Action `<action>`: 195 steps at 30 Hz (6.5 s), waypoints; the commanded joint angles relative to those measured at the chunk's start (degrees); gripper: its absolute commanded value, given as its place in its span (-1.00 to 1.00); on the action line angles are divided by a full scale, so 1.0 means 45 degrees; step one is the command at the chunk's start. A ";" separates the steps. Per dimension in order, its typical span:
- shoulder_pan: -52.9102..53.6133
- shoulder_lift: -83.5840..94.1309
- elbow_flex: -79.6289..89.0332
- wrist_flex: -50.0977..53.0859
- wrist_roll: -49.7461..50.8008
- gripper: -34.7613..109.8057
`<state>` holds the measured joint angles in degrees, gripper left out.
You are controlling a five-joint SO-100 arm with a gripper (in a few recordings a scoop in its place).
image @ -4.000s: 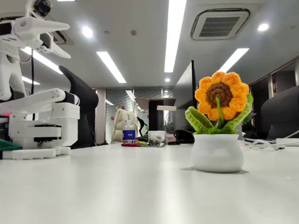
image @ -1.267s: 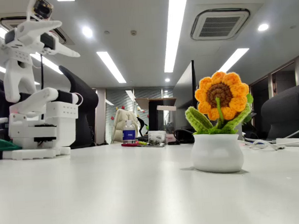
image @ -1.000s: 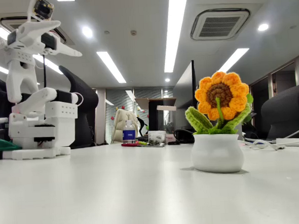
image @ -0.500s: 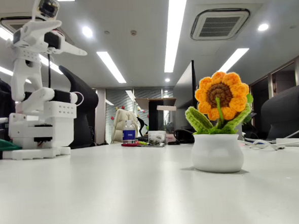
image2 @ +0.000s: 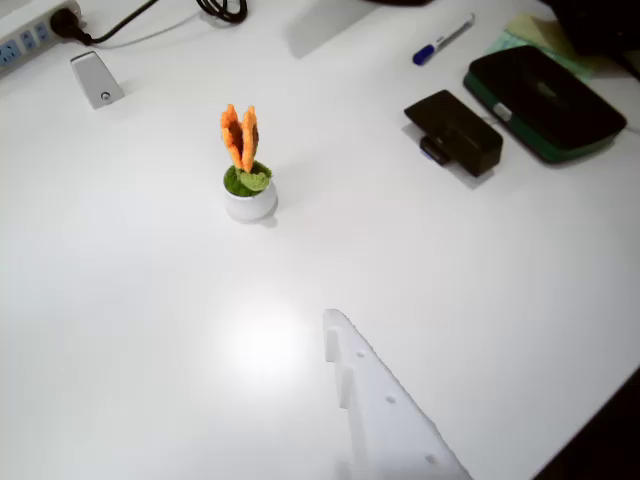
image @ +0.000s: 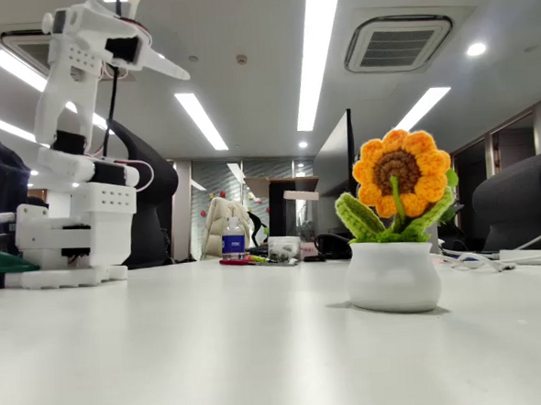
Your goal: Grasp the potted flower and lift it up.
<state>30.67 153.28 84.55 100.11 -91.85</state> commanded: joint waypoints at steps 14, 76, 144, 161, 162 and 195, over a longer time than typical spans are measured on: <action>-0.0039 -0.9453 -0.5547 -0.0059 0.1855 0.54; -0.0527 -2.3516 -1.4082 -0.4355 -0.0820 0.54; -0.1172 -2.4961 -1.4570 -0.4688 -0.0352 0.03; -0.1211 -2.5039 -1.4570 -0.4609 -0.0313 -0.52; -0.1211 -2.5039 -1.4570 -0.4609 -0.0313 -0.52; -0.2383 -1.8613 -1.8457 0.0996 -0.1250 -0.52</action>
<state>20.04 54.84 -7.21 103.89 -95.98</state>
